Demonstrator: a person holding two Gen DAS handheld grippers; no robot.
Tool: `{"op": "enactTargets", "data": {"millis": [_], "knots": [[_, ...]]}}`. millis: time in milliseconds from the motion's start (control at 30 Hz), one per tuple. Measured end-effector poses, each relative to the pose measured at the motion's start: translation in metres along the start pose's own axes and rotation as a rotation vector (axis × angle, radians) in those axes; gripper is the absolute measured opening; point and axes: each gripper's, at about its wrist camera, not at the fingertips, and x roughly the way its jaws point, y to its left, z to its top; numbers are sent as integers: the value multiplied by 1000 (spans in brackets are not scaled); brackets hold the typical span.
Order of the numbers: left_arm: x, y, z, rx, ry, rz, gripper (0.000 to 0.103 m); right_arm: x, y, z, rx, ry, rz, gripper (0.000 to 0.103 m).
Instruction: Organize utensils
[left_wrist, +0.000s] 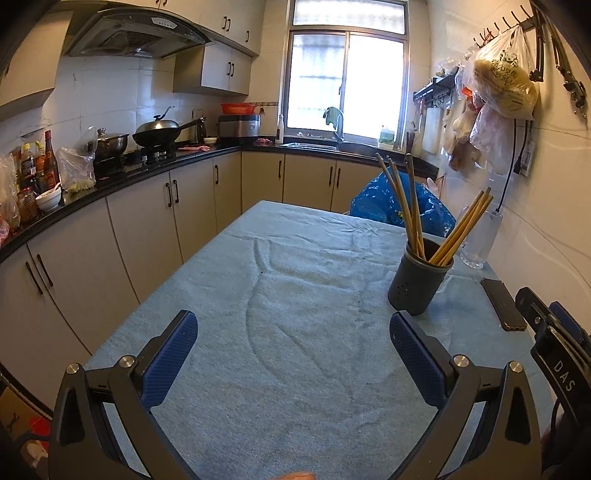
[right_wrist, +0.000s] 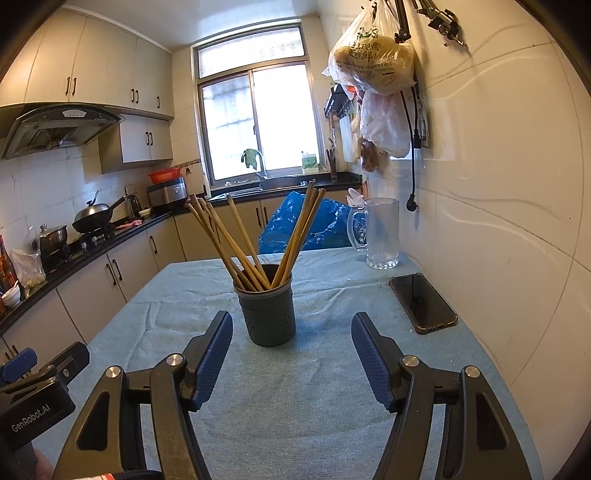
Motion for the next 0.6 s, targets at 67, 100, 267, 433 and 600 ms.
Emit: {"op": "enactTargets", "data": {"millis": [67, 100, 267, 433, 600], "knots": [[1, -1, 0, 0, 5, -1, 103, 0, 1, 0, -1, -1, 0, 71], [1, -1, 0, -1, 7, -1, 103, -1, 1, 0, -1, 0, 0, 72], [1, -2, 0, -2, 10, 0, 103, 1, 1, 0, -3, 4, 0, 72], [1, -2, -1, -1, 15, -2, 103, 0, 1, 0, -4, 2, 0, 72], [3, -2, -4, 1, 19, -2, 103, 0, 2, 0, -4, 2, 0, 72]]}}
